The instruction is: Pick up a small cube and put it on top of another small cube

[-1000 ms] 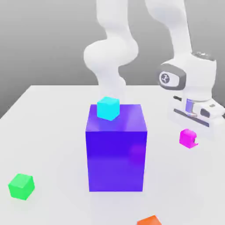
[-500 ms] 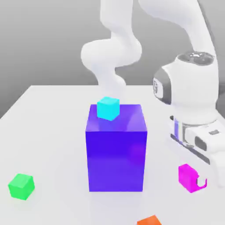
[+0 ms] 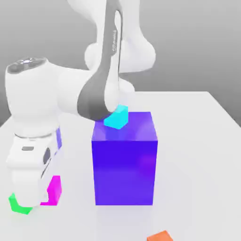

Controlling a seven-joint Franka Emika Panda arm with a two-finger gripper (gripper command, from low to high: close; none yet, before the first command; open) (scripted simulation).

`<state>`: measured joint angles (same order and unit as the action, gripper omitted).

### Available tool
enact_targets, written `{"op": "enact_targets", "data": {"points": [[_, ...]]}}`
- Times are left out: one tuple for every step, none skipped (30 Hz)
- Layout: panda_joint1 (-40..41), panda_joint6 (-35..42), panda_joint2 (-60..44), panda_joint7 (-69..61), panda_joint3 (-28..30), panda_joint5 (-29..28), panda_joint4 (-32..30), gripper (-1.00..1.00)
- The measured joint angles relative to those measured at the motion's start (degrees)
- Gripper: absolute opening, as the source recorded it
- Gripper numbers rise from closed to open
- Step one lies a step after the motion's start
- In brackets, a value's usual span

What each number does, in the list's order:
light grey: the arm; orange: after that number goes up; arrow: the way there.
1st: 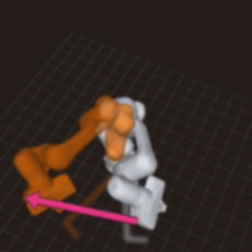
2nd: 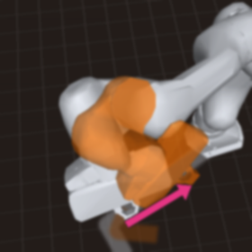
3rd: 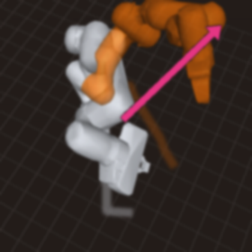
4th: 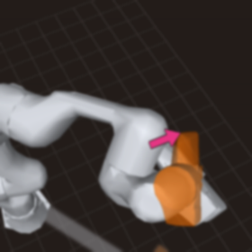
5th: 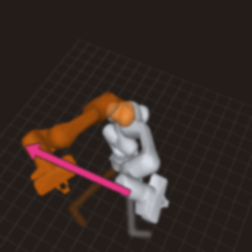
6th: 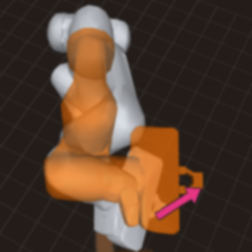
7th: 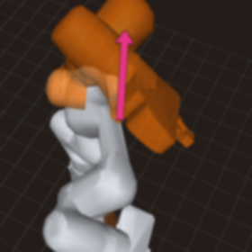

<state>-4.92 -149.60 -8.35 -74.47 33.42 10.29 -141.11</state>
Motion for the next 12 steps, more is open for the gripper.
{"op": "enact_targets", "data": {"points": [[1.3,0.3,0.4,-0.3,1.7,-0.8,-1.1,-1.0],[2.2,-0.1,-0.1,-1.2,2.1,-0.3,-1.6,-1.0],[3.0,-0.9,-1.2,-2.2,1.9,0.9,-1.8,-1.0],[3.7,-1.8,-2.4,-3.4,1.2,2.4,-1.8,-1.0],[4.6,-2.8,-3.8,-4.6,0.3,4.0,-1.7,-1.0],[5.4,-3.9,-5.2,-6.0,-0.8,5.9,-1.6,-1.0],[6.4,-4.9,-6.7,-7.4,-2.1,7.7,-1.4,-1.0],[7.5,-6.0,-8.2,-8.7,-3.4,9.6,-1.2,-1.0],[8.5,-6.9,-9.5,-10.0,-4.7,11.3,-1.1,1.0],[8.5,-6.9,-9.5,-10.0,-4.7,11.3,-1.1,1.0],[8.5,-6.9,-9.5,-10.0,-4.7,11.3,-1.1,1.0],[8.5,-6.9,-9.5,-10.0,-4.7,11.3,-1.1,1.0]]}}
